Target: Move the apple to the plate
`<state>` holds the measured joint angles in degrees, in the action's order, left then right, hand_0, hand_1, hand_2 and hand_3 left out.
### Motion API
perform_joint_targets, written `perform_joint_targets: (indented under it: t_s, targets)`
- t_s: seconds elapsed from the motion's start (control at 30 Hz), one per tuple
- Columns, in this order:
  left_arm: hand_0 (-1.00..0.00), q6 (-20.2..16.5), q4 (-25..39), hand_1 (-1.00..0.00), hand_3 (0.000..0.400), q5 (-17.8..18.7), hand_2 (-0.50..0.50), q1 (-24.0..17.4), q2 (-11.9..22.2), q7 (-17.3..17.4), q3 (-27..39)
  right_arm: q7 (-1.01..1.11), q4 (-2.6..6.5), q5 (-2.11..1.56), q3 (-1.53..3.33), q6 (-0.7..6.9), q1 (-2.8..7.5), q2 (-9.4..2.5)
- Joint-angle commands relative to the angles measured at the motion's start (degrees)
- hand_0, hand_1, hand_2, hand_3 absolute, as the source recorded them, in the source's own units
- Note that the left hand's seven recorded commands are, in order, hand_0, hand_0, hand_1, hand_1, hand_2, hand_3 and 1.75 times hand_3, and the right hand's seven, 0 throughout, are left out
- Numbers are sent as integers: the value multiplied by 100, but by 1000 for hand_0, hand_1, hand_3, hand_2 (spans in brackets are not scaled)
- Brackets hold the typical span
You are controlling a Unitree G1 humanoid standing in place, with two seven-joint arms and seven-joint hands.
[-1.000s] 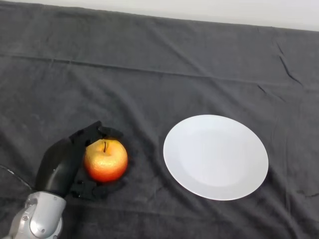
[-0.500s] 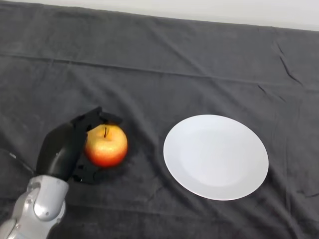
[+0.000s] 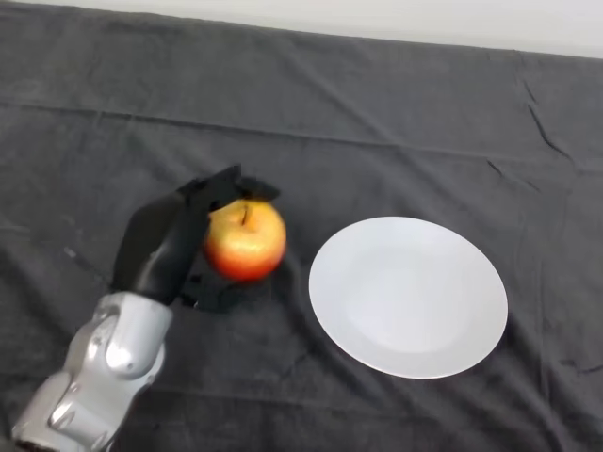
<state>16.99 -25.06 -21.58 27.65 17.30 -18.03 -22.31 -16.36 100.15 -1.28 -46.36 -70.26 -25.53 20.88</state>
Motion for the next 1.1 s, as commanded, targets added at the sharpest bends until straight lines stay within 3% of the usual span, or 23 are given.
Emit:
perform_joint_targets:
  t_s: [0.03, 0.3, 0.63, 1.07, 1.1]
  targets:
    - [-1000, 149, -311, -1000, 400, -30, 0, 407, -105, -120, -190, 12, 316, -91, -10, 156, 736, -728]
    - [-1000, 404, -1227, -1000, 400, 96, 0, 1015, -497, -373, -717, 11, 326, -88, -13, 149, 733, -726]
    - [-1000, 757, -2052, -1000, 400, 497, 0, 1432, -821, -639, -1621, 11, 340, -79, -22, 139, 730, -722]
    - [-1000, 1110, -2582, -1000, 400, 1143, 0, 1713, -856, -481, -2531, 8, 356, -63, -37, 128, 727, -717]
    - [-784, 1132, -2613, -827, 331, 1186, 22, 1731, -849, -457, -2573, 8, 357, -61, -38, 127, 727, -717]
